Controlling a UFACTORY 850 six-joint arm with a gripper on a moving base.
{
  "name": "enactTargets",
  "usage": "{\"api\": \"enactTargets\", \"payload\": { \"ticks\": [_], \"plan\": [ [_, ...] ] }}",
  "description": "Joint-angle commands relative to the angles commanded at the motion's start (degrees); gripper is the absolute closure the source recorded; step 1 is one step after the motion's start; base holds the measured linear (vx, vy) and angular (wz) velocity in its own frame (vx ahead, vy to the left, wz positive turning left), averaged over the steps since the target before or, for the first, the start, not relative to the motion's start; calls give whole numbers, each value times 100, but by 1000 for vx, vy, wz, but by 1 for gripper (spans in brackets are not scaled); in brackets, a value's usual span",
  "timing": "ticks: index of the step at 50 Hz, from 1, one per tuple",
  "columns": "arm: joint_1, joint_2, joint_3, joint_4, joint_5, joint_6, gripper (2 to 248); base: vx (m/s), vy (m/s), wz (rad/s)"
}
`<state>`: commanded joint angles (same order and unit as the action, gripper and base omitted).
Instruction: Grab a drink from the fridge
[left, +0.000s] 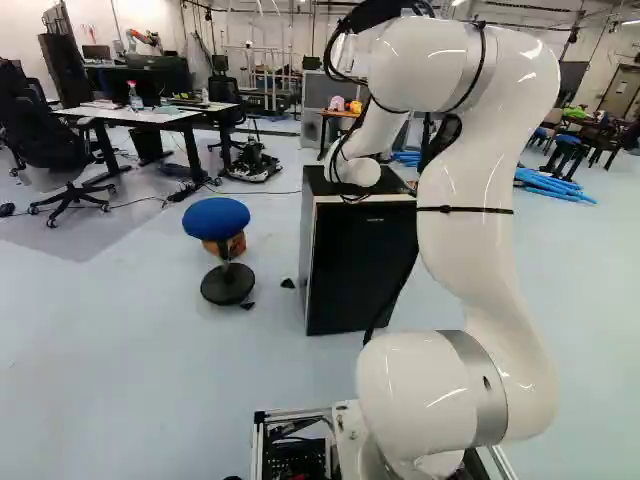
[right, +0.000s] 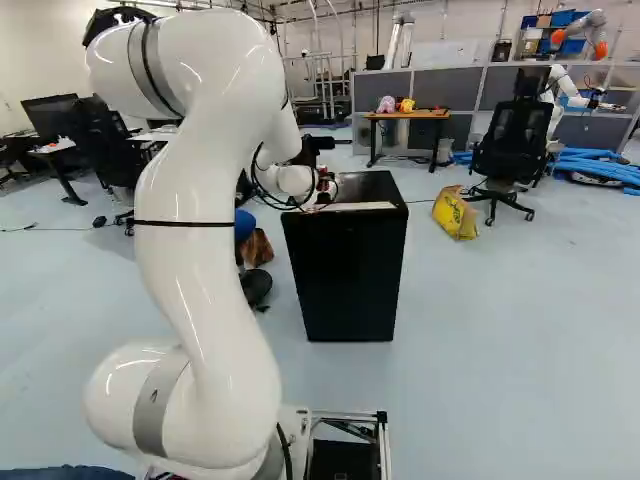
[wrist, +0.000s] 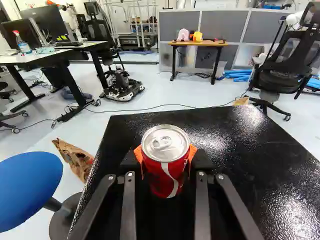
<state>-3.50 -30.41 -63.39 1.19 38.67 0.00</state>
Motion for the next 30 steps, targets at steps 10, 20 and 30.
{"api": "enactTargets", "payload": {
  "ticks": [10,20,30],
  "plan": [
    [0,109,7,0,0,0,150,0,0,0],
    [0,195,10,0,0,0,150,0,0,0],
    [0,195,10,0,0,0,150,0,0,0]
  ]
}}
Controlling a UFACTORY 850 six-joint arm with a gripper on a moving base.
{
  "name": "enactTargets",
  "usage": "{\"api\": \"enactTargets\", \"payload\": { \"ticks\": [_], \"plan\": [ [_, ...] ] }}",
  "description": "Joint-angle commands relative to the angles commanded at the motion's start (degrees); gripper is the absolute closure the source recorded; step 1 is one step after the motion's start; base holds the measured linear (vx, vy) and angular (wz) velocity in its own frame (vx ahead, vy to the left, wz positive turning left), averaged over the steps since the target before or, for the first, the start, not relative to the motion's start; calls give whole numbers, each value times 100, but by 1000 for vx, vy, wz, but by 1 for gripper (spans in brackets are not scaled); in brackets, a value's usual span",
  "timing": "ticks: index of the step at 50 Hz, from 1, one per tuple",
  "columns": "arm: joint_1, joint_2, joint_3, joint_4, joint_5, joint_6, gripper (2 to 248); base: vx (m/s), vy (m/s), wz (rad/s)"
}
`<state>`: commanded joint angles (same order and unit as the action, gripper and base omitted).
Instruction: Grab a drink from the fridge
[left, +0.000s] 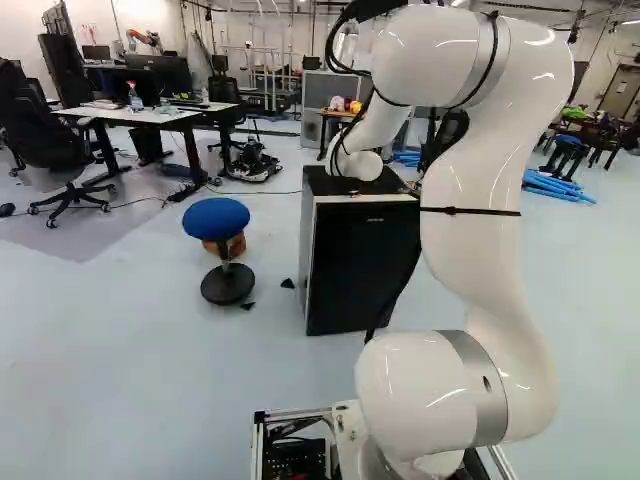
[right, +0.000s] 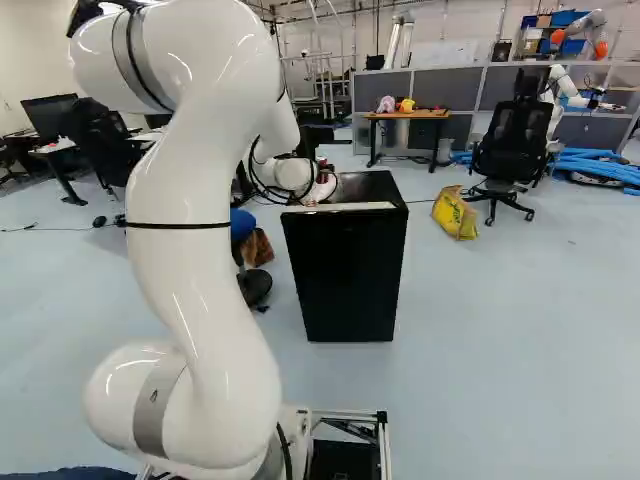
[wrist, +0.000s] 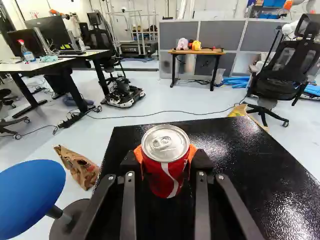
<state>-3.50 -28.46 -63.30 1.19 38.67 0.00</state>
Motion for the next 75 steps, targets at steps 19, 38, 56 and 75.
{"api": "enactTargets", "payload": {
  "ticks": [19,38,56,75],
  "plan": [
    [7,85,111,-2,22,0,150,0,0,0],
    [27,345,453,-9,88,0,150,0,0,0],
    [60,761,997,-20,194,0,150,0,0,0],
    [107,1367,1792,-37,348,0,150,0,0,0]
  ]
}}
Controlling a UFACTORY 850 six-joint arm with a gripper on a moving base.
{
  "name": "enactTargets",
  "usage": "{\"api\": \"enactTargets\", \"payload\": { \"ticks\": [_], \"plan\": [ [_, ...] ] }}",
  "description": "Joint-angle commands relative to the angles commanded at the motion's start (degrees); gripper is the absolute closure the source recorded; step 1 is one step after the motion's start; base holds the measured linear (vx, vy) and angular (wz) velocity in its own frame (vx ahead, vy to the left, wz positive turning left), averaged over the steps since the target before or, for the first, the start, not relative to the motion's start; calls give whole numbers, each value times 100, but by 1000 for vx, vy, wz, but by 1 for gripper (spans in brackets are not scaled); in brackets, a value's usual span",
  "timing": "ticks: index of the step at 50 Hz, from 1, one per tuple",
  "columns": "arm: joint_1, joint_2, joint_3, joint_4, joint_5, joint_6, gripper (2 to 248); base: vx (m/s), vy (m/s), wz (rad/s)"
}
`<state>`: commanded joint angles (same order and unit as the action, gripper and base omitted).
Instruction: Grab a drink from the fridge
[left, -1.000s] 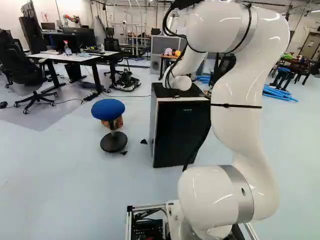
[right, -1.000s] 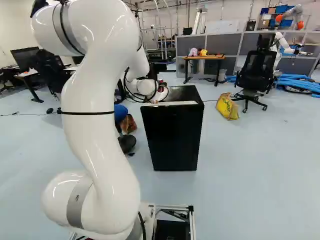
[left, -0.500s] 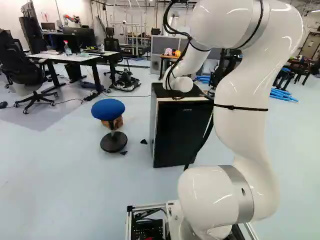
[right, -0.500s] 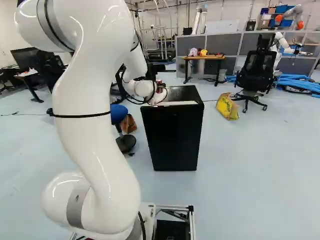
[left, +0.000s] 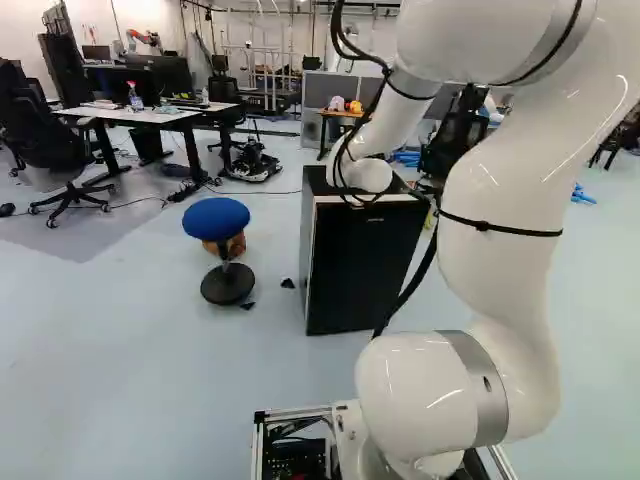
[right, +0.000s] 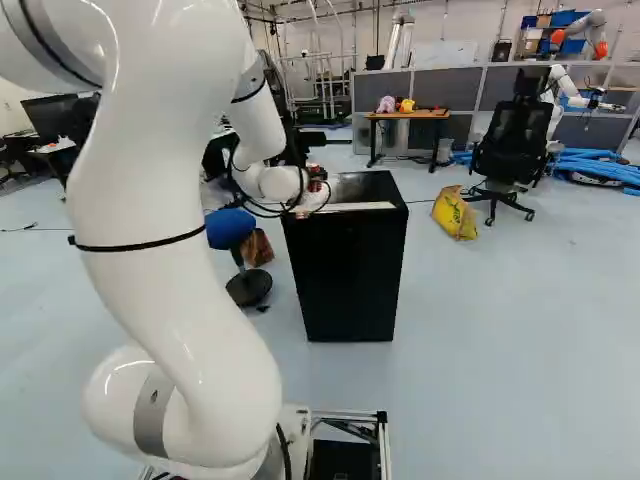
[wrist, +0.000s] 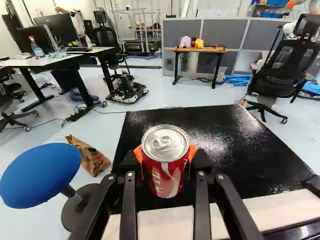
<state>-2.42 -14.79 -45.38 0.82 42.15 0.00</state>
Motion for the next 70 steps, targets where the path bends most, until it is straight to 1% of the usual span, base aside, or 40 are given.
{"api": "enactTargets", "payload": {
  "ticks": [41,56,70],
  "plan": [
    [135,1713,2246,-46,436,0,150,0,0,0],
    [174,2212,2900,-59,563,0,150,0,0,0],
    [202,2567,3366,-69,654,0,150,0,0,0]
  ]
}}
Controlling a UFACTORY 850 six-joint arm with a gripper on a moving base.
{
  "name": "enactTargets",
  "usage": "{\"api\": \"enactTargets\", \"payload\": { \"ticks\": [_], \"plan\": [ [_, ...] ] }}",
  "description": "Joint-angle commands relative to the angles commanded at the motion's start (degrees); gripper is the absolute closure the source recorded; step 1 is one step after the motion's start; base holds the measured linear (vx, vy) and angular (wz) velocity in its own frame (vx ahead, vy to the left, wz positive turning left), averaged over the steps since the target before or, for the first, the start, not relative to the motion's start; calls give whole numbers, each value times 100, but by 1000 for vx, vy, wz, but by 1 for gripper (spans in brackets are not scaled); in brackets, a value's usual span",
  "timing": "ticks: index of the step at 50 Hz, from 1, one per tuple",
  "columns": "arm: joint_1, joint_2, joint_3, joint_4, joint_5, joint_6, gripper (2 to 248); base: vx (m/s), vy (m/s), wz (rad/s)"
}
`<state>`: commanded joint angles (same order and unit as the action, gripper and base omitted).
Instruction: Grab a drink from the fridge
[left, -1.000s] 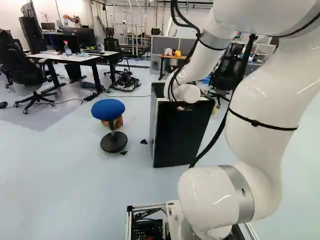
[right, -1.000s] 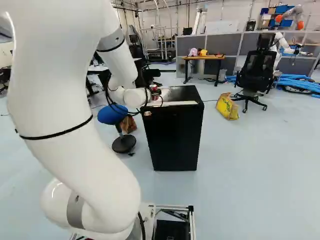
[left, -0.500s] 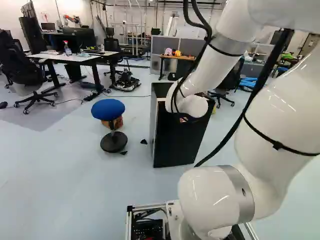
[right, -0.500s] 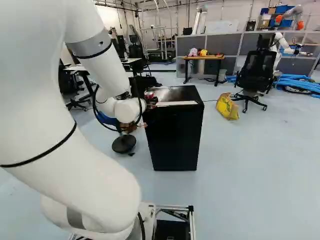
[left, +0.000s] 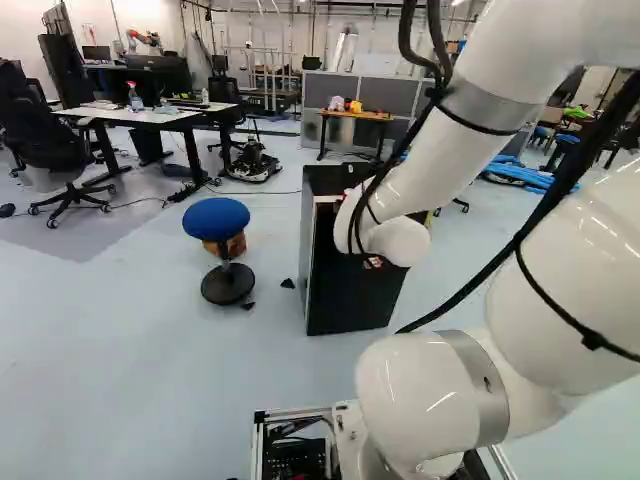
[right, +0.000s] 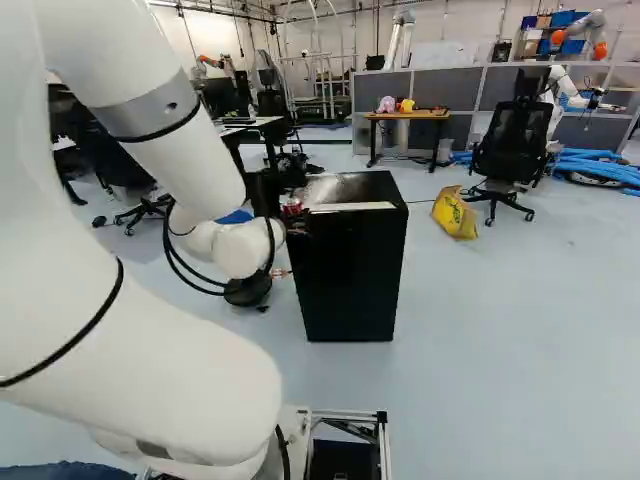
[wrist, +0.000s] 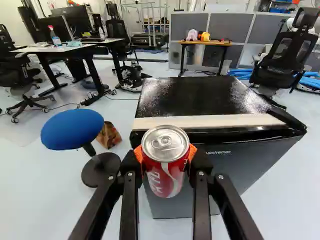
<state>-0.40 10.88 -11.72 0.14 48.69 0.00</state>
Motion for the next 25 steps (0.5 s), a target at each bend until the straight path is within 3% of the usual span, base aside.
{"api": "enactTargets", "payload": {
  "ticks": [25],
  "plan": [
    [32,409,536,-11,104,0,150,0,0,0]
  ]
}}
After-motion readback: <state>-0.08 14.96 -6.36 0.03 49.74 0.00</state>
